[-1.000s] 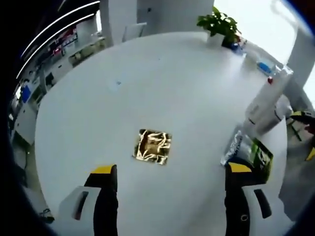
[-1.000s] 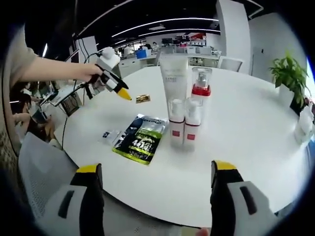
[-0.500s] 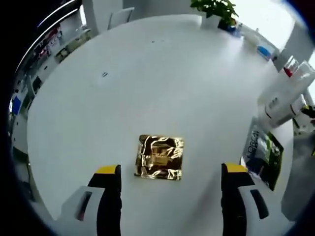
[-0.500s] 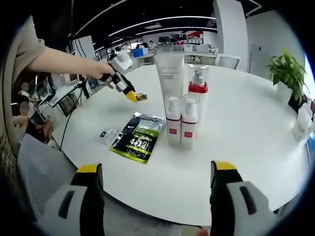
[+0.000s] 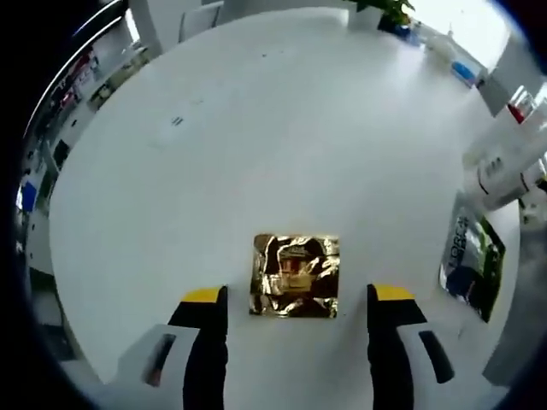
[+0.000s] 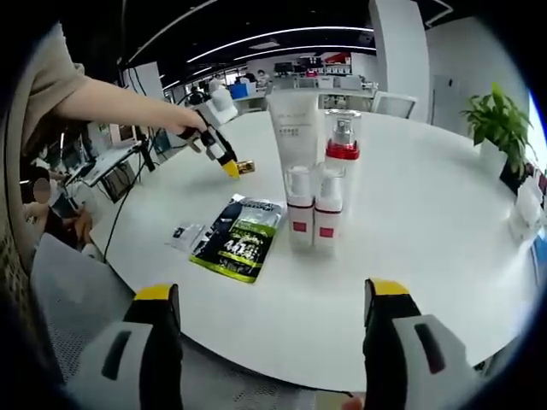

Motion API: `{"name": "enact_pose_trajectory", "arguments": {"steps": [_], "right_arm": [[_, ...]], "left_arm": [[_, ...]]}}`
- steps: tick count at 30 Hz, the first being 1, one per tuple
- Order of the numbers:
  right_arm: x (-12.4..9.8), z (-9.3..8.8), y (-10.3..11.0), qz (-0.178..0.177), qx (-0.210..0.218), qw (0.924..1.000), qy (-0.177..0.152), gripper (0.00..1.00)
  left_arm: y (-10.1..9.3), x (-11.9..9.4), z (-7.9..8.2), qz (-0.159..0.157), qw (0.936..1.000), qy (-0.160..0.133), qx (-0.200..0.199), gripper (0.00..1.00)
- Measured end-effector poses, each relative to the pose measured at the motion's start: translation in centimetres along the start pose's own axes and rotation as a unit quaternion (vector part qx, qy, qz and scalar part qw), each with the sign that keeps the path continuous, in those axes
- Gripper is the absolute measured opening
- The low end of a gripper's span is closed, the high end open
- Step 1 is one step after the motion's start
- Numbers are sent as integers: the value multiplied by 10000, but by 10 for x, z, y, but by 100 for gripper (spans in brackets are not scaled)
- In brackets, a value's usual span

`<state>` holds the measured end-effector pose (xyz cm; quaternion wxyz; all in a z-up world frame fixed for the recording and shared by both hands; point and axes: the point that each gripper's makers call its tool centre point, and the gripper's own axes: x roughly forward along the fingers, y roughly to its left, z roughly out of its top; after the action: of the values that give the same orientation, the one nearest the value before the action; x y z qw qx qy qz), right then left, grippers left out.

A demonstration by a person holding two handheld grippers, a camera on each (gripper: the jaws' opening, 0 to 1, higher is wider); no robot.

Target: Arrange the skincare products in the storage area until every visible bottle or jar stands upright without overlapping.

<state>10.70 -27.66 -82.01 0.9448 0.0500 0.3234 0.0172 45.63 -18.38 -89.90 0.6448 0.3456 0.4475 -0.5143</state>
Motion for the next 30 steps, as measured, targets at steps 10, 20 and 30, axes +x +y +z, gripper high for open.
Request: {"name": "enact_pose_trajectory", "arguments": {"steps": [10, 20, 30], "right_arm": [[1, 3, -1, 4, -15, 10000, 11, 88], [3, 2, -4, -4, -30, 10000, 7, 88], [5, 0, -2, 17, -69, 10000, 7, 88]], "left_arm": [[-5, -4, 5, -1, 9999, -19, 163, 37], [-6, -7, 6, 37, 10000, -72, 28, 36], [-10, -16, 0, 73, 9999, -136, -49, 36]]}}
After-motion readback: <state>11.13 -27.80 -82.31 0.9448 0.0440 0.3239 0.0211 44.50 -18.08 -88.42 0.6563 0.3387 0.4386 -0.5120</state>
